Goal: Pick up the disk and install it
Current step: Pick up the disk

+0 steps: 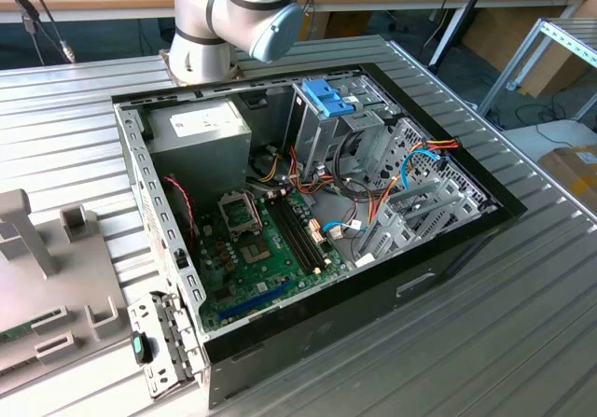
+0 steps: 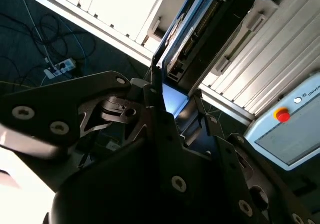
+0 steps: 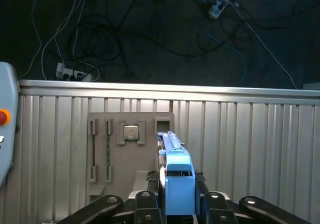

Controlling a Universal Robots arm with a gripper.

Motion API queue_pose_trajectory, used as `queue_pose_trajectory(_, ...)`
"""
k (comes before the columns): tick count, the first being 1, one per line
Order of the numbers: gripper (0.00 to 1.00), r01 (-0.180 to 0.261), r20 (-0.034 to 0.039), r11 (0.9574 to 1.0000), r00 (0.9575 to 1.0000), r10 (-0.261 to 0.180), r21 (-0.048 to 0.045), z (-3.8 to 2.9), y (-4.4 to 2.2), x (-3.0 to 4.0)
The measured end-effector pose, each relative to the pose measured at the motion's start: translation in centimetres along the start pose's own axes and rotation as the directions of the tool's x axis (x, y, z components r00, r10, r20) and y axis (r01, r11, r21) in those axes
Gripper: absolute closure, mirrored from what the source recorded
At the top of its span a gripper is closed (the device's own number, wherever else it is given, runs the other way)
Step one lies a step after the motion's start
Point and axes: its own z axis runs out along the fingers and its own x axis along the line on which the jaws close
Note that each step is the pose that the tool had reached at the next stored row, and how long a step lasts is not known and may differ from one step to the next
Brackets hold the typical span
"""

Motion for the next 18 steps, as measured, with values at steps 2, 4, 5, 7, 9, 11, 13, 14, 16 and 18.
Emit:
queue_pose_trajectory(2,0.64,0.0,0.0003,1.0,1.0,0.0,0.0001,-0.09,0.01,0.0)
queue_pose_trajectory(4,0.64,0.0,0.0022,1.0,1.0,0.0,0.0007,-1.09,0.02,-0.01)
queue_pose_trajectory(5,0.64,0.0,0.0031,1.0,1.0,0.0,0.0009,-1.47,0.03,-0.02)
queue_pose_trajectory(7,0.64,0.0,0.0046,1.0,1.0,0.0,0.0009,-1.8,0.02,-0.03)
queue_pose_trajectory(9,0.64,0.0,0.0051,1.0,1.0,0.0,0.0011,-1.8,0.02,-0.02)
queue_pose_trajectory(11,0.64,0.0,0.0051,1.0,1.0,0.0,0.0012,-1.8,-0.05,-0.01)
queue_pose_trajectory(13,0.64,0.0,0.0051,1.0,1.0,0.0,0.001,-1.81,-0.52,0.0)
queue_pose_trajectory(14,0.64,0.0,0.0051,1.0,1.0,0.0,0.0012,-1.81,-1.02,0.02)
queue_pose_trajectory(16,0.64,0.0,0.0051,1.0,1.0,0.0,0.0011,-1.82,-1.62,0.03)
queue_pose_trajectory(18,0.64,0.0,0.0051,1.0,1.0,0.0,0.0011,-1.83,-2.13,0.05)
